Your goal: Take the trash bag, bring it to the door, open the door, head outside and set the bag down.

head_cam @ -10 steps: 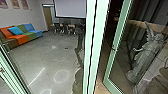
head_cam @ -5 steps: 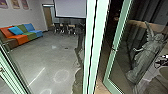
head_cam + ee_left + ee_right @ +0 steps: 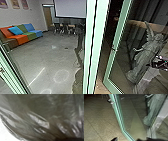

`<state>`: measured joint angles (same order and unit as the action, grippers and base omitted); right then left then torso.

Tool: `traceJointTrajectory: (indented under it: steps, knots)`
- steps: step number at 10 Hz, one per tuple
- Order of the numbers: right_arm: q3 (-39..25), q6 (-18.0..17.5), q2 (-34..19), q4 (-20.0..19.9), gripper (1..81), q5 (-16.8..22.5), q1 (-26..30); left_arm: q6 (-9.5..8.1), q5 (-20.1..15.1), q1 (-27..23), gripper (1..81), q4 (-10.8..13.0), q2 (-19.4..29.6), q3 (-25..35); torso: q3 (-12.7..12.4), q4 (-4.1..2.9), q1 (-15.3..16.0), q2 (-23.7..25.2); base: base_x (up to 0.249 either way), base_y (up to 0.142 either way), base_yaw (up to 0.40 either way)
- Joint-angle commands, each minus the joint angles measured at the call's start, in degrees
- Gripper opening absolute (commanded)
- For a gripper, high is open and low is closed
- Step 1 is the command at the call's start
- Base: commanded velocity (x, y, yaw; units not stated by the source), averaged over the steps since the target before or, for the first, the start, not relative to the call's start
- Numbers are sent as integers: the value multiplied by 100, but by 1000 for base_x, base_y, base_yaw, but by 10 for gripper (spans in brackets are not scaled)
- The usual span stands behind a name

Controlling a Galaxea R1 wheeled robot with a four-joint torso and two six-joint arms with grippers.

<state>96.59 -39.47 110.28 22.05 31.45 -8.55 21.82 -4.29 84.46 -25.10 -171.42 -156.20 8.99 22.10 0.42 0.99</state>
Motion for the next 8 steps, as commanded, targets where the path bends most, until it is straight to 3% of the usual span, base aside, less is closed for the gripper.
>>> traceJointTrajectory:
  steps: [1, 2, 3, 6, 7, 8]
  knots:
    - [-1831, -51, -1074, -1159, 811, 441, -352, 33, -406, -214, 10, 5, -33, 45, 0, 0, 0, 0, 0, 0, 0]
    - [-2257, -148, -1154, -1133, 811, 336, -1002, 42, -388, -214, 10, 5, -33, 45, 0, 0, 0, 0, 0, 0, 0]
    - [-2444, -201, -1163, -1124, 811, -7, -1592, 42, -379, -214, 10, 14, -41, 37, 0, 0, 0, 0, 0, 0, 0]
    - [-2708, -184, -962, -976, 811, -1989, -3819, 50, -265, -223, 10, 23, -41, 37, 0, 0, 0, 0, 0, 0, 0]
    - [-2629, -184, -751, -852, 811, -2519, -4429, 50, -265, -223, 10, 23, -41, 19, 0, 0, 0, 0, 0, 0, 0]
    - [-2602, -175, -671, -843, 811, -2662, -4740, 50, -265, -223, 10, 23, -41, 19, 0, 0, 0, 0, 0, 0, 0]
